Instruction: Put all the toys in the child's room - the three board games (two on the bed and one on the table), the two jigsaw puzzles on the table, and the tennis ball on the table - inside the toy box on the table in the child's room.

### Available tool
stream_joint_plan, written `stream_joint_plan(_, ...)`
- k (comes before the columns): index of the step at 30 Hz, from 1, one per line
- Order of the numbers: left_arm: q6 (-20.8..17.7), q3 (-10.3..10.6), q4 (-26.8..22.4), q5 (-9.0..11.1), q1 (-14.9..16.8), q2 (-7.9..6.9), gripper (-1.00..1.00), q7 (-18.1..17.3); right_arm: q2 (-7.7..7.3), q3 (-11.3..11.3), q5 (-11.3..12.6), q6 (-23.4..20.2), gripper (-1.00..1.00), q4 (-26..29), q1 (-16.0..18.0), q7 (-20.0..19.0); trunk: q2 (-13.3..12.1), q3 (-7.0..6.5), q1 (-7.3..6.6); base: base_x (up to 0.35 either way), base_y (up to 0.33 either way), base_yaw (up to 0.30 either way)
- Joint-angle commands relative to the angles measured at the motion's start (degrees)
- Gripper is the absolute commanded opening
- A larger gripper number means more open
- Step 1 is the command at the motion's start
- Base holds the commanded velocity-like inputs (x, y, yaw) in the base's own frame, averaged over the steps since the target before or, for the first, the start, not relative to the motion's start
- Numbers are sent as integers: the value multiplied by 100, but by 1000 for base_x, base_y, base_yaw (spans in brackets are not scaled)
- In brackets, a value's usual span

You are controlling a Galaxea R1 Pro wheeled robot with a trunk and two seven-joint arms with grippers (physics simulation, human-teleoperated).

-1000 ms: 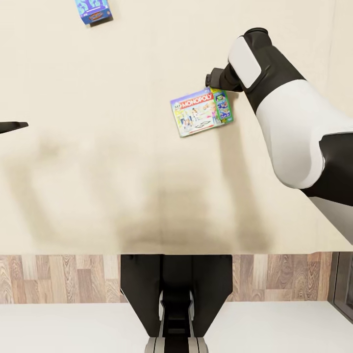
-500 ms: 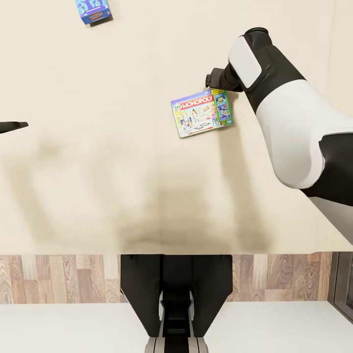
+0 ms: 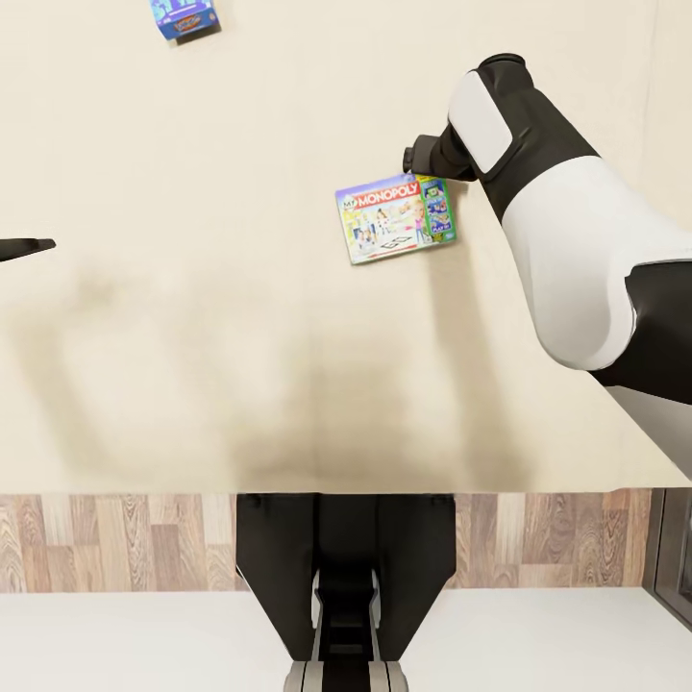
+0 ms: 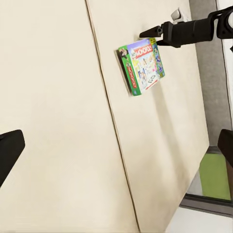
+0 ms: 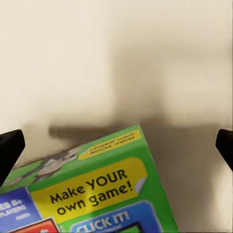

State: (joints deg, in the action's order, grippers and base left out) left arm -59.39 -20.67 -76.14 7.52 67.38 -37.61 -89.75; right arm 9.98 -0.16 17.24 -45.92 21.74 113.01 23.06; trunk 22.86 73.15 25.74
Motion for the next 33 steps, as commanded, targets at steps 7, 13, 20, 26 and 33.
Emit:
stream_joint_plan(7, -61, 1, 2, -8, 0, -1, 100, -25, 2, -30, 148, -5, 100, -307, -1, 59, 6, 6, 5, -67, 0, 0)
stream_joint_plan(13, -61, 1, -1, -6, 2, -3, 100, -25, 2, -31, 148, -5, 100, -308, 1, 59, 6, 6, 5, -12, 0, 0)
stream_joint_plan(20, -61, 1, 0, -5, 1, -10, 100, -25, 2, -29, 148, -10, 100, -304, -1, 59, 6, 6, 5, -1, 0, 0)
stream_joint_plan(26, -61, 1, -4, -5, 3, -10, 100, -25, 2, -28, 148, -13, 100, -306, -1, 59, 6, 5, 5, 0, 0, 0)
stream_joint_plan(33, -61, 1, -3, -5, 3, -3, 100, -25, 2, -35, 148, -12, 100, -310, -2, 59, 6, -17, 5, -5, 0, 0)
